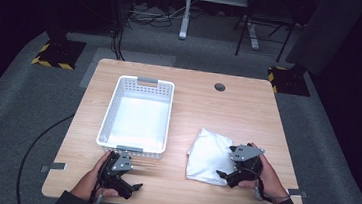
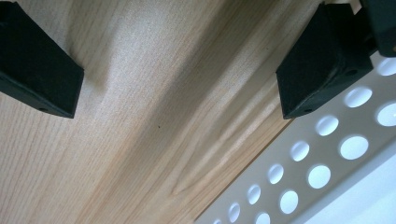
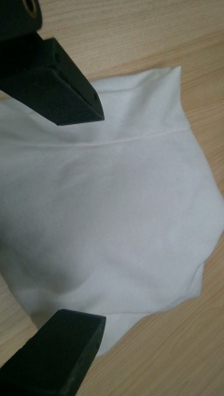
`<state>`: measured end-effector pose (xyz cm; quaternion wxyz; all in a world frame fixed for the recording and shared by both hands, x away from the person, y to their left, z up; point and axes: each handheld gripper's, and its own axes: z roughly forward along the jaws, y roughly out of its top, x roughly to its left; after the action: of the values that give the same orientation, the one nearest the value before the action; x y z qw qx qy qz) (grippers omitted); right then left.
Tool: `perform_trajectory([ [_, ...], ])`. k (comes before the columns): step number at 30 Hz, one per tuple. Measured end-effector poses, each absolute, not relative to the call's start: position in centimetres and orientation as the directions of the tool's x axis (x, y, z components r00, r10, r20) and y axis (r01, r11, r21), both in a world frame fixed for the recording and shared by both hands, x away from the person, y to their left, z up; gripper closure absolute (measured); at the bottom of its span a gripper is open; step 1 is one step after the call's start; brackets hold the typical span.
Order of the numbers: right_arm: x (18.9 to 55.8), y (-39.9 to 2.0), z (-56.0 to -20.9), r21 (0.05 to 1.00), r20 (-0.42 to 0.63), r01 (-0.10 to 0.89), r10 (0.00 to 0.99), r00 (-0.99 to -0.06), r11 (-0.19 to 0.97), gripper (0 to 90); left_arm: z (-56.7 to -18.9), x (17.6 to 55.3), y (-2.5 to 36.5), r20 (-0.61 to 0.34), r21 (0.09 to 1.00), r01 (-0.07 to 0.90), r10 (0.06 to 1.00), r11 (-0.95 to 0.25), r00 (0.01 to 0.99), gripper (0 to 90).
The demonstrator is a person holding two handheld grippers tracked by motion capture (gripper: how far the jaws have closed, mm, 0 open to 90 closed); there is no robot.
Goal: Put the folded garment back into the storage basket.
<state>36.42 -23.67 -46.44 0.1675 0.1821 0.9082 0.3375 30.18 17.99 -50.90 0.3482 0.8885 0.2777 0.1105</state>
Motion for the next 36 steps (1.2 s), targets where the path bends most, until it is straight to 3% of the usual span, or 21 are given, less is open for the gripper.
perform_trajectory([
  [26, 39.1, -22.2, -49.2, 0.644, -0.15, 0.249, 0.439, -0.886, 0.724, 0.8, -50.9, 30.2, 18.0, 0.003, 0.68, 0.417, 0.57, -0.603, 0.821, 0.5],
  [33, 39.6, -22.6, -50.1, 0.679, -0.086, 0.285, 0.459, -0.884, 0.676, 0.7, -50.9, 30.2, 18.0, 0.0, 0.68, 0.419, 0.571, -0.602, 0.821, 0.6],
  [36, 39.5, -22.8, -50.2, 0.684, -0.063, 0.301, 0.466, -0.883, 0.664, 4.8, -50.9, 30.2, 18.0, -0.001, 0.681, 0.419, 0.571, -0.601, 0.821, 0.6],
])
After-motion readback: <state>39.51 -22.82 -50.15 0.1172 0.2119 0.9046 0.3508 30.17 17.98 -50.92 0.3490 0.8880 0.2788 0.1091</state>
